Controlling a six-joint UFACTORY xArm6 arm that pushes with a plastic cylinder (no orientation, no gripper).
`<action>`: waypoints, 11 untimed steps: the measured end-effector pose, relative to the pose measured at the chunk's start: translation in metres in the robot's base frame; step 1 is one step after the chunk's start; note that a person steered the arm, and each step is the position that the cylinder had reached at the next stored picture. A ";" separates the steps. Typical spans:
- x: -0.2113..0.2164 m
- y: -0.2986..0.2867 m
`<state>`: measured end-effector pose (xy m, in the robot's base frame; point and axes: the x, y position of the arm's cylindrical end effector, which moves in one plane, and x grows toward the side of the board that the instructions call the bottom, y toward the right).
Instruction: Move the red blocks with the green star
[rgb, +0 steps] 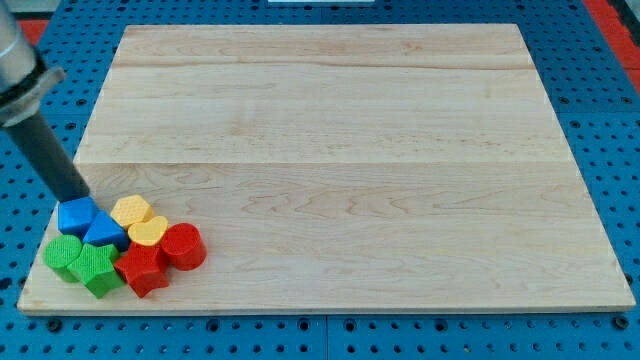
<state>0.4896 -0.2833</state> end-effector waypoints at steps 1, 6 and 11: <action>-0.007 -0.022; 0.128 0.086; 0.122 0.041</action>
<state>0.6115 -0.2423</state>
